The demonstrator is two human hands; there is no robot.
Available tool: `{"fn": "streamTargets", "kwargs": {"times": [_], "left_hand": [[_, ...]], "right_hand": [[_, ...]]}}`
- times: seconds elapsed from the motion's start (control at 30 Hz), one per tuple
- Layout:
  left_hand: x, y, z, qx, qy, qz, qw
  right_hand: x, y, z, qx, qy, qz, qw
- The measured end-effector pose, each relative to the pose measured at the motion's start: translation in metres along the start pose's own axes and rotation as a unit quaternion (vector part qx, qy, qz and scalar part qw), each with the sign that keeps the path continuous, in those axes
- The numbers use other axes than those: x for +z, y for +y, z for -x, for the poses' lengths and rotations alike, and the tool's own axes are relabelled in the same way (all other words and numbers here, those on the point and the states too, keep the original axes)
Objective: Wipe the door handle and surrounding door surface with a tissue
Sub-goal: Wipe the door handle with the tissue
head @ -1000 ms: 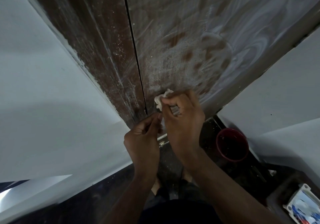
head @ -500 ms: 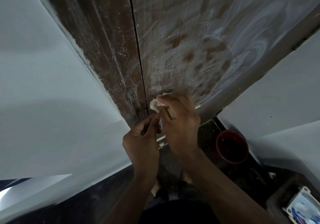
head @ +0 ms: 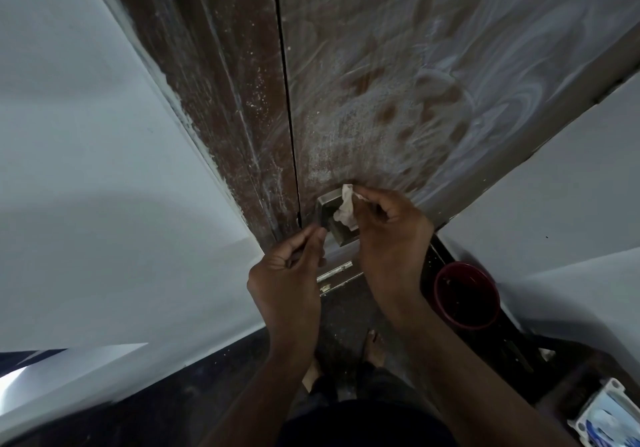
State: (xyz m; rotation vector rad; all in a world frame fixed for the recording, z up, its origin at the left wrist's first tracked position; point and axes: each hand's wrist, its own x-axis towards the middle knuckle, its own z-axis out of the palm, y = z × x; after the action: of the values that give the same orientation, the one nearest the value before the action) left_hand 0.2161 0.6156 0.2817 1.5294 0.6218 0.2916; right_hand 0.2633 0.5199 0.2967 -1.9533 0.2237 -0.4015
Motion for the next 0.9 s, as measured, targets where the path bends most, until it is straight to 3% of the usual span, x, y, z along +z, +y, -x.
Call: {"fn": "streamTargets", "kwargs": {"times": [0.13, 0.33, 0.43, 0.7, 0.9], "left_hand": [[0.000, -0.002, 0.000, -0.006, -0.001, -0.002, 1.000], [0.003, -0.004, 0.001, -0.013, -0.012, -0.004, 1.000], [0.003, -0.004, 0.001, -0.009, -0.011, -0.005, 1.000], [0.003, -0.001, 0.002, -0.002, -0.005, -0.007, 1.000], [0.000, -0.002, 0.001, -0.005, 0.000, -0.003, 1.000]], "right_hand": [[-0.002, 0.001, -0.005, 0.013, -0.045, 0.056, 0.997], [-0.001, -0.007, 0.000, -0.045, 0.003, 0.096, 0.994], [0.002, 0.001, 0.001, -0.030, -0.019, 0.109, 0.993], [0.006, 0.005, 0.011, -0.053, 0.018, 0.080, 0.995], [0.022, 0.009, 0.021, -0.228, 0.023, 0.057, 0.972]]}}
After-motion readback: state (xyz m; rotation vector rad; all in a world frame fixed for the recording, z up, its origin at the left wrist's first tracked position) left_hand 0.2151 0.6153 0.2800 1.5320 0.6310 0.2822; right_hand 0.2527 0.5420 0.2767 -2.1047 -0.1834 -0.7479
